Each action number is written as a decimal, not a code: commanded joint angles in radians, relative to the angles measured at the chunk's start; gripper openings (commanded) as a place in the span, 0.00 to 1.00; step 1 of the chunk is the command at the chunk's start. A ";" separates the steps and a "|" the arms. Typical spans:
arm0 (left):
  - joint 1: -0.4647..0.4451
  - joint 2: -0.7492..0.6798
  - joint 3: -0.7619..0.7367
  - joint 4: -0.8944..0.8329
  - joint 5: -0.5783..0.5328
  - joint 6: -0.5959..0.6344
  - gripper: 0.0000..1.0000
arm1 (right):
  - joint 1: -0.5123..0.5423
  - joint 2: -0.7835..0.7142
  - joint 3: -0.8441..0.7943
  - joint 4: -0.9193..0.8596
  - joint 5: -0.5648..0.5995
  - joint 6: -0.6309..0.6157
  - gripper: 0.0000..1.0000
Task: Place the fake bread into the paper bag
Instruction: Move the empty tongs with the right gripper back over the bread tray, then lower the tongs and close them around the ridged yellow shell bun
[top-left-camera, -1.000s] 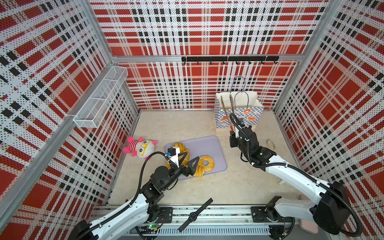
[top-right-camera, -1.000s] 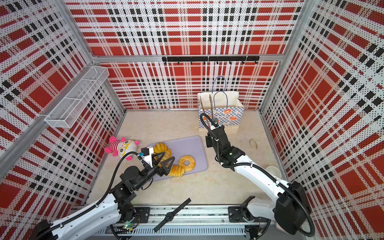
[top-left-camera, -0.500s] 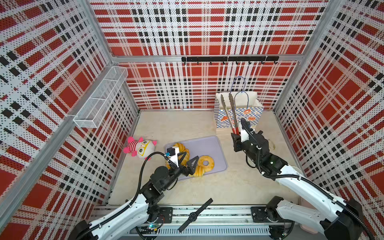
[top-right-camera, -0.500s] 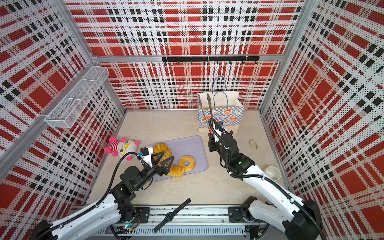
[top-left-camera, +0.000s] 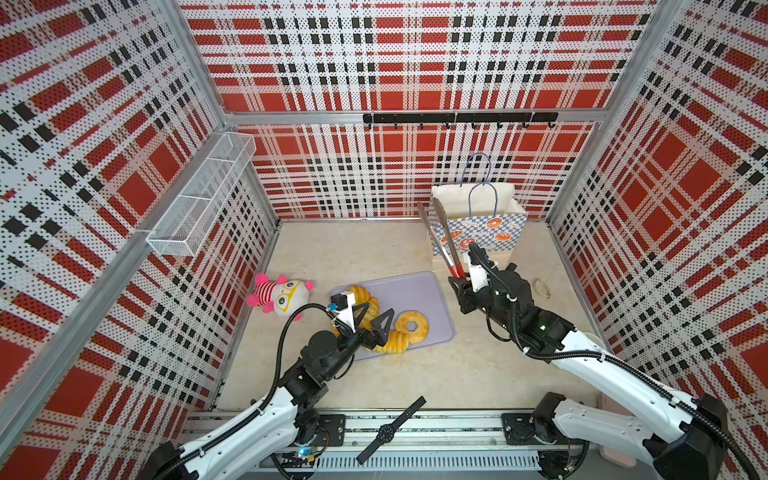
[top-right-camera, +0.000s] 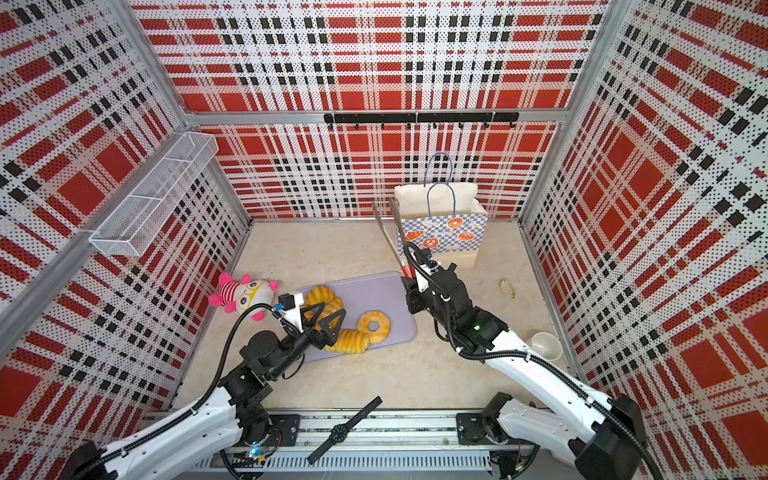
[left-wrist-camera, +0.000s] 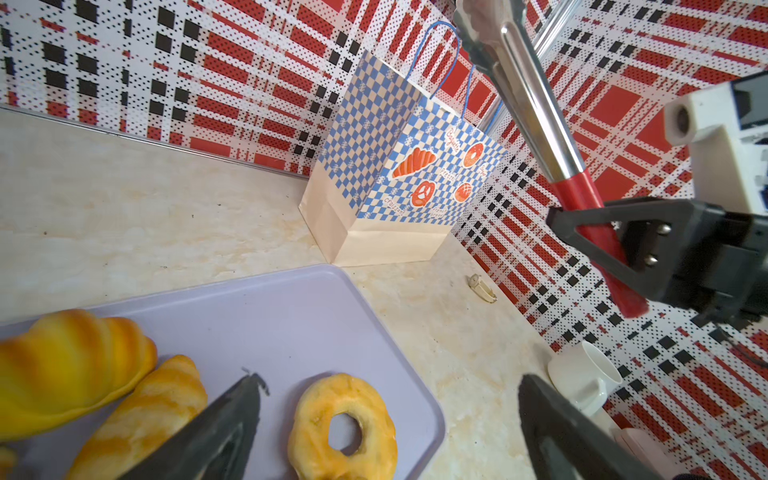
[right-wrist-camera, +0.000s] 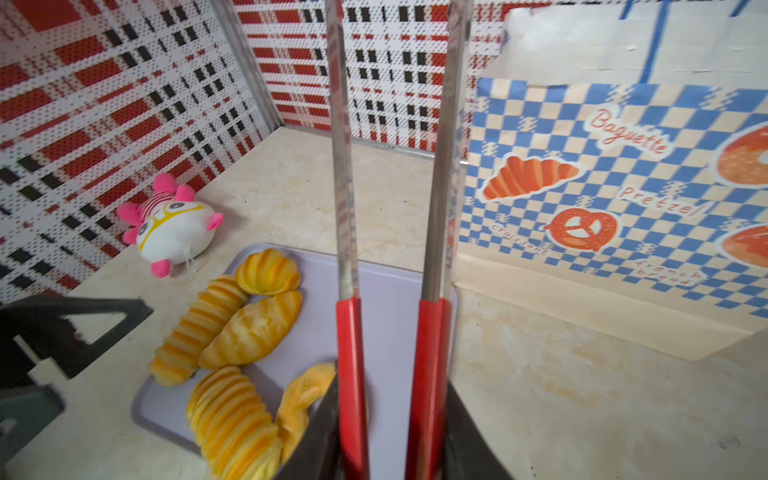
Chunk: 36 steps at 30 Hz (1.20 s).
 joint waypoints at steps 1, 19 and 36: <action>0.030 0.002 0.005 -0.044 -0.033 -0.024 0.98 | 0.058 0.019 0.053 -0.077 0.026 -0.010 0.32; 0.121 0.028 0.017 -0.109 -0.016 -0.089 0.98 | 0.347 0.118 0.252 -0.607 0.429 -0.020 0.33; 0.137 0.075 0.053 -0.215 -0.074 -0.164 0.98 | 0.336 0.169 0.305 -0.814 0.319 0.011 0.34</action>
